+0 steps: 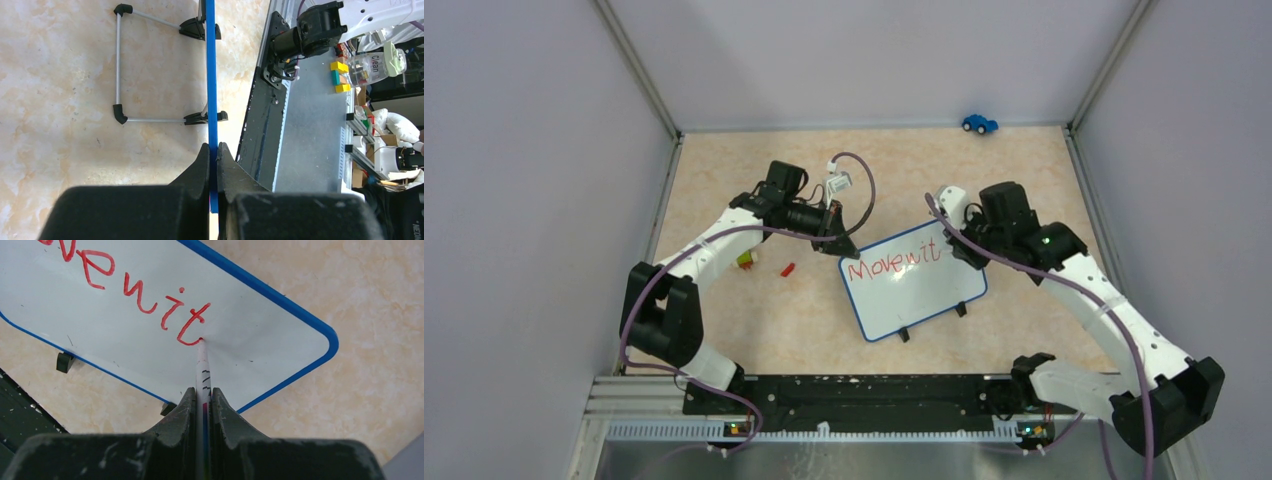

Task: Write a sentence on the whiteboard

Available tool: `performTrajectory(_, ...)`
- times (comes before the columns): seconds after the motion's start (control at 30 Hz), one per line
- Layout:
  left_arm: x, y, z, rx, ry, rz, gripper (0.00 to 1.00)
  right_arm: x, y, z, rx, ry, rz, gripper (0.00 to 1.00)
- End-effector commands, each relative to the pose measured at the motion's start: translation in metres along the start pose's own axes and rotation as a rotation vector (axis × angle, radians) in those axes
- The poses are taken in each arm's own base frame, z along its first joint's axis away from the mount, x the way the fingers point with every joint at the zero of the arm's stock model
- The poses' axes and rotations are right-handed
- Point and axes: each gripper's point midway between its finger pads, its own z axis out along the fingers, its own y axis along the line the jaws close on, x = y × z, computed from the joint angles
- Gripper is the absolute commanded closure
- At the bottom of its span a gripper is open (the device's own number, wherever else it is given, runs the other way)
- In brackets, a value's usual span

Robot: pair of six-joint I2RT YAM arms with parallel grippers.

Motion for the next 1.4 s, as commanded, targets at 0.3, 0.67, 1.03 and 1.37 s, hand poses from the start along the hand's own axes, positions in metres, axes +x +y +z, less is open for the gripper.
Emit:
performTrajectory(0.3,0.008,-0.007,0.001,0.032,0.013,0.016,1.0,-0.05,-0.031,-0.031,0.128,-0.139,-0.02,1.0)
performTrajectory(0.67,0.008,-0.007,0.001,0.029,0.012,0.019,1.0,-0.049,-0.038,-0.023,0.152,-0.127,-0.016,1.0)
performTrajectory(1.03,0.01,-0.006,0.002,0.029,0.014,0.015,1.0,-0.023,-0.023,-0.009,0.098,-0.068,-0.005,1.0)
performTrajectory(1.37,0.009,-0.005,0.002,0.029,0.014,0.017,1.0,-0.001,-0.008,-0.002,0.055,-0.033,0.013,1.0)
